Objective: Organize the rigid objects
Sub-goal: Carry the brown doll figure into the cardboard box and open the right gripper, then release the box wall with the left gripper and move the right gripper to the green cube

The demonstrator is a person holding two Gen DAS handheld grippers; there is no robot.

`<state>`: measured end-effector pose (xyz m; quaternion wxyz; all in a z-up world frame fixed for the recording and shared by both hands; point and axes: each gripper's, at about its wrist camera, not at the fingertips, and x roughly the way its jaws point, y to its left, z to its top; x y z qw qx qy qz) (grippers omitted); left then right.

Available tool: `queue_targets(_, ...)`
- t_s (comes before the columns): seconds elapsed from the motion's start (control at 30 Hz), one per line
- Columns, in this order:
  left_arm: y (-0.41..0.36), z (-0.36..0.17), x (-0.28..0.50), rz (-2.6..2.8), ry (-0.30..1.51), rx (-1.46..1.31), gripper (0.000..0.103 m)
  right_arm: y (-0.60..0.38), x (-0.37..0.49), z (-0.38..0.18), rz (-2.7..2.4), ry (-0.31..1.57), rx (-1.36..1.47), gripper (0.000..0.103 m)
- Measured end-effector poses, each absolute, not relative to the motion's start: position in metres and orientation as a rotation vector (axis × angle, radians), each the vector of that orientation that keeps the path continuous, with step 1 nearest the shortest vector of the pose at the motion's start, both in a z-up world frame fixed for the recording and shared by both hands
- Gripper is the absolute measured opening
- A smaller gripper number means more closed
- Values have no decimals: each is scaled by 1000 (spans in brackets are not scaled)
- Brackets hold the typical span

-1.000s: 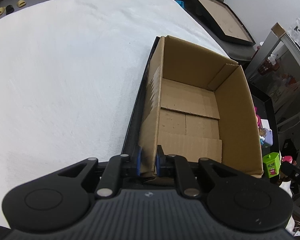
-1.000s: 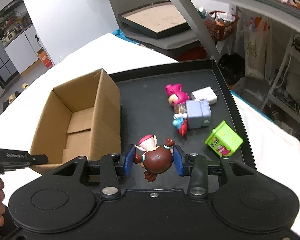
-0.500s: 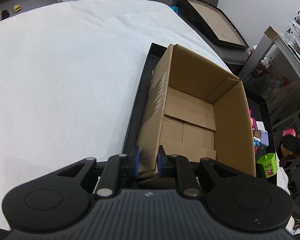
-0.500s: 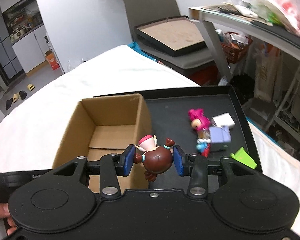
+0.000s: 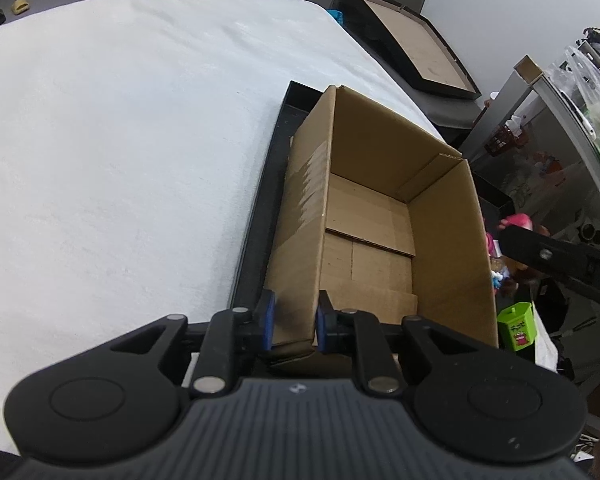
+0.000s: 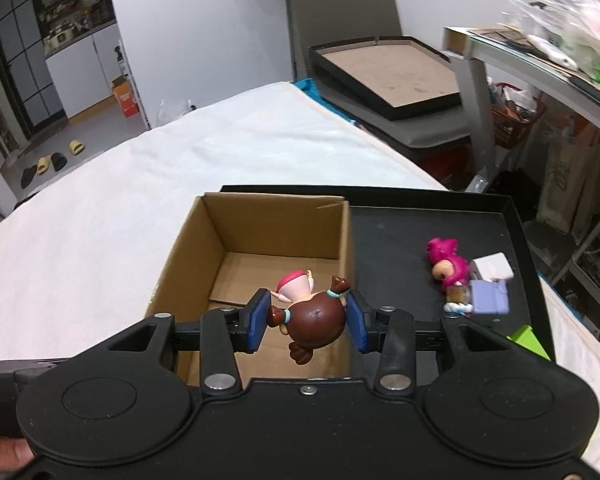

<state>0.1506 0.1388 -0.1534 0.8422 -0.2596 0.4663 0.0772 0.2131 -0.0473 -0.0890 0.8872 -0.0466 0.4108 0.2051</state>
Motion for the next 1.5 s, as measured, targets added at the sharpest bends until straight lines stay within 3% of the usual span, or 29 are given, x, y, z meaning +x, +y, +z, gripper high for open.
queue_targets(0.6,143,-157,150,144,986,-560,18,14,223,-107,535,858,-160,41)
queue_targets(0.67,144,-157,150,143,986,-564,18,15,222,-102,554,825,-135,44)
queue_targets(0.73,145,-157,150,146,987,-569,18,17,221,-98,534,808,-157,59)
queue_targets(0.97,143,-156,150,153,982,-562,18,3,216,-97,507,826,-191,60)
queue_targets(1.1,141,-154,151,166,983,-541,18,-13,212,-94,485,822,-186,68)
queue_targets(1.3,132,-145,151,189,966,-478,18,-44,211,-91,450,817,-159,70)
queue_targets(1.43,126,-140,154,196,982,-444,24,-65,213,-93,427,824,-140,71)
queue_targets(1.5,121,-137,156,196,982,-412,34,-75,213,-95,421,826,-123,71)
